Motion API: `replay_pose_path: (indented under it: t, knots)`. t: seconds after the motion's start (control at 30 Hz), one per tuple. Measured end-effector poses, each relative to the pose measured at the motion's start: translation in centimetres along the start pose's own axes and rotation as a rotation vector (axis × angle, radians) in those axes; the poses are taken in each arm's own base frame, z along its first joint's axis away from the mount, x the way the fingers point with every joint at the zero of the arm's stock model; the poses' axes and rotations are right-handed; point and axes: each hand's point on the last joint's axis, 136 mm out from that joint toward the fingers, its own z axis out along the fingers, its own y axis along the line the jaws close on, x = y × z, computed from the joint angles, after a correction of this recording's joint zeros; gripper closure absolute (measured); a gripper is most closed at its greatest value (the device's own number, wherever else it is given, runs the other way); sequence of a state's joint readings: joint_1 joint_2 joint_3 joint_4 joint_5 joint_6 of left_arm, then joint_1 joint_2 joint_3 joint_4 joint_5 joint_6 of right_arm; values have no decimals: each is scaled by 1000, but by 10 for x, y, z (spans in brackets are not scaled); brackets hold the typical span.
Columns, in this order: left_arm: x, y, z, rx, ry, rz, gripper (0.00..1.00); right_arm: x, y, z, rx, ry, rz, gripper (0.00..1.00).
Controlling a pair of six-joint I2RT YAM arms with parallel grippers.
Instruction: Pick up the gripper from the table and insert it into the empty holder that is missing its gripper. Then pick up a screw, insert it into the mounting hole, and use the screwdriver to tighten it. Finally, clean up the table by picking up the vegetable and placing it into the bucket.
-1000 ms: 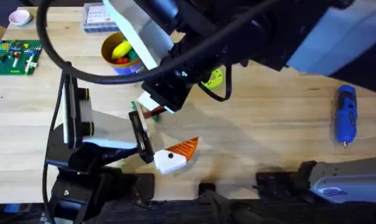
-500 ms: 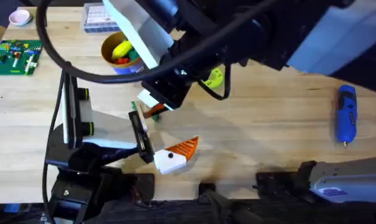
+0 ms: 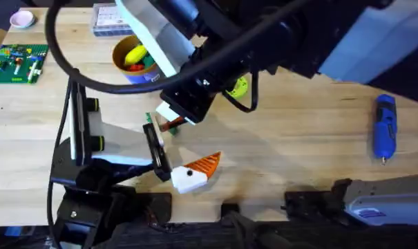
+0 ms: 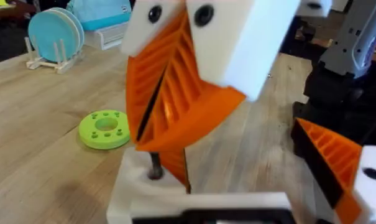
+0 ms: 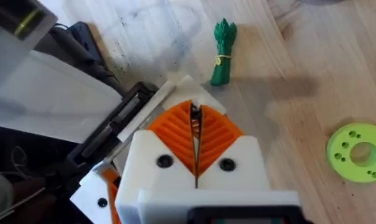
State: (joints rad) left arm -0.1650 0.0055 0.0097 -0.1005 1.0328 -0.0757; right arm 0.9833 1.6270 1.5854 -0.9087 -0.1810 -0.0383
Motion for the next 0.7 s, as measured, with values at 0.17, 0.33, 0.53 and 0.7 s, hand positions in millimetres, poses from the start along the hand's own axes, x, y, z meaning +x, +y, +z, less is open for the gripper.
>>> replay_pose_path:
  t: [0.17, 0.33, 0.53, 0.7]
  knots:
    - [0, 0, 0, 0, 0, -2, 8, -4, -2, 6, 0, -5, -1, 995]
    - [0, 0, 0, 1, 0, -4, 8, -4, -2, 7, 0, -5, -1, 995]
    - [0, 0, 0, 0, 0, -3, 7, -6, -2, 7, 1, -13, -3, 995]
    - [0, 0, 0, 0, 0, -2, 9, -9, -2, 7, 1, -24, -4, 995]
